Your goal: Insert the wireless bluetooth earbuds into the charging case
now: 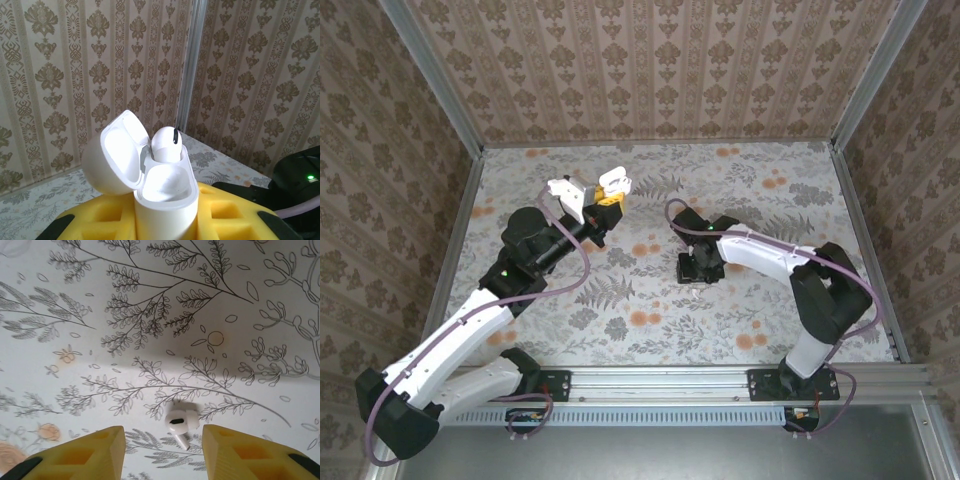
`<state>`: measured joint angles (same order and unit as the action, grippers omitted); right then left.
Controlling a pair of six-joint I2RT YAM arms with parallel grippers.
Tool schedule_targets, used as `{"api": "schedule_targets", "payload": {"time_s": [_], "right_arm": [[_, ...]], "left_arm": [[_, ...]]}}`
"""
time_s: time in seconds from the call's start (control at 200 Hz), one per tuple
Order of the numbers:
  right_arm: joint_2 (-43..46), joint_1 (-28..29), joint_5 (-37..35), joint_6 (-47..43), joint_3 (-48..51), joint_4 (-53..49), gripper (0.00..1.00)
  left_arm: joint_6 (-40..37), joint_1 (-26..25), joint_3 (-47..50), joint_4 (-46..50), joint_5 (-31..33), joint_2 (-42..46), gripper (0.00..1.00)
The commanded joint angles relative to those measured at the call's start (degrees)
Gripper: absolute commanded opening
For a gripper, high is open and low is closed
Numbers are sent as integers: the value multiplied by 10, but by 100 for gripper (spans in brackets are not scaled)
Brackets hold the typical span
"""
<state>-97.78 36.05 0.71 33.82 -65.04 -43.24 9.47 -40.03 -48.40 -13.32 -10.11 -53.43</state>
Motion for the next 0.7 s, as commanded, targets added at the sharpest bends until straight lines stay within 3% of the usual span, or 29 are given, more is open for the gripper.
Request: {"api": "schedule_targets", "payload": {"time_s": [0.0, 0.695], "right_arm": [[-36, 3, -16, -52, -18, -56, 48], [-91, 3, 21, -68, -34, -55, 38]], "left_arm": [[10, 3, 1, -20, -7, 4, 25], [8, 1, 3, -17, -2, 6, 25]]}}
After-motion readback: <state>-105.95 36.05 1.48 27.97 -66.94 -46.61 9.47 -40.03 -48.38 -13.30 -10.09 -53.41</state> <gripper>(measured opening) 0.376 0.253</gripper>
